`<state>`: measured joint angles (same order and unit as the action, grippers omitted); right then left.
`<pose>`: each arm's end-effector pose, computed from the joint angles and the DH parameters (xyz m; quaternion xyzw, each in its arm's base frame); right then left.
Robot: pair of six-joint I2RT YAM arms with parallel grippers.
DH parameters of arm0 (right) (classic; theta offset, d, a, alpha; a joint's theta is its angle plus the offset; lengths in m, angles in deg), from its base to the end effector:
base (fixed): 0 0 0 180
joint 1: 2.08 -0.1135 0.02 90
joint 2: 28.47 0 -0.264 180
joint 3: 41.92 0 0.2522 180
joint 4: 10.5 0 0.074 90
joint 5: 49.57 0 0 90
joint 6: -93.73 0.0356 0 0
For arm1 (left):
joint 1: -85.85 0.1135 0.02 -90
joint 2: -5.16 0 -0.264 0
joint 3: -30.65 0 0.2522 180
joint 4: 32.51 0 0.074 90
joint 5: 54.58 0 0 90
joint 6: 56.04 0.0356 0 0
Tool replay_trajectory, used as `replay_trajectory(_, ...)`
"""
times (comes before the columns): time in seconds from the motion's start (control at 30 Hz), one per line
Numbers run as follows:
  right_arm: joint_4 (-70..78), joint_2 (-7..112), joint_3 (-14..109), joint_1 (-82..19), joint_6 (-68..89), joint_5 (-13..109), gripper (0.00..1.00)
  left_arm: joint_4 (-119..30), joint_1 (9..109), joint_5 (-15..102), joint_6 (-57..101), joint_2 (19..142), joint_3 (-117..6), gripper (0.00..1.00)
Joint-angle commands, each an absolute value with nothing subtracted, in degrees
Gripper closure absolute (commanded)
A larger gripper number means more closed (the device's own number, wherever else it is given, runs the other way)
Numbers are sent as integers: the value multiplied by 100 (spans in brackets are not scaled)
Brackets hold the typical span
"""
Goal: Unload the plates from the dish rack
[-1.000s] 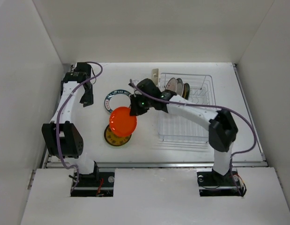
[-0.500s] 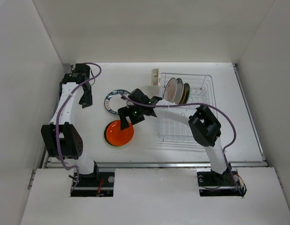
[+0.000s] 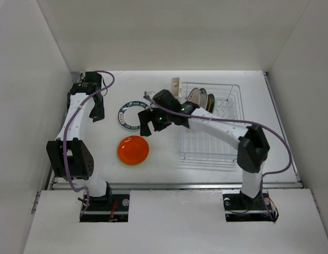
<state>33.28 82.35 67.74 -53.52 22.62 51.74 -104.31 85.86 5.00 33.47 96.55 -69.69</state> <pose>0.2707 0.3508 0.2782 -0.2938 0.8718 0.2940 0.2593 0.3233 0.0181 0.3235 -0.0657 0.9377 0.2541 0.2276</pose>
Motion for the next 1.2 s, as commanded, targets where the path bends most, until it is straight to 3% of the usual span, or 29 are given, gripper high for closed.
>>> replay_trajectory(0.0, 3332, 7051, 6651, -4615, 2499, 4652, 0, -10498, 8603, 430, 3335, 9375, -6924, 0)
replay_trajectory(0.23, 4026, 5951, 6800, -3041, 3080, 2797, 0, -10498, 8603, 430, 3335, 9375, -6924, 0)
replay_trajectory(0.3, 4079, 5819, 6651, -2741, 3132, 2795, 0, -10498, 8603, 430, 3335, 9375, -6924, 0)
replay_trajectory(0.47, 4465, 6108, 6589, -1853, 3317, 2787, 14, -10498, 8603, 483, 3335, 9428, -6977, 0)
replay_trajectory(0.67, 4413, 6530, 6264, -1702, 3256, 2601, 27, -10498, 8603, 483, 3335, 9428, -6977, 0)
replay_trajectory(0.97, 4026, 6943, 5789, -1702, 3326, 2584, 36, -10498, 8603, 483, 3335, 9428, -6924, 0)
replay_trajectory(1.17, 3851, 7163, 5727, -1702, 3379, 2584, 56, -10498, 8603, 483, 3335, 9428, -6924, 0)
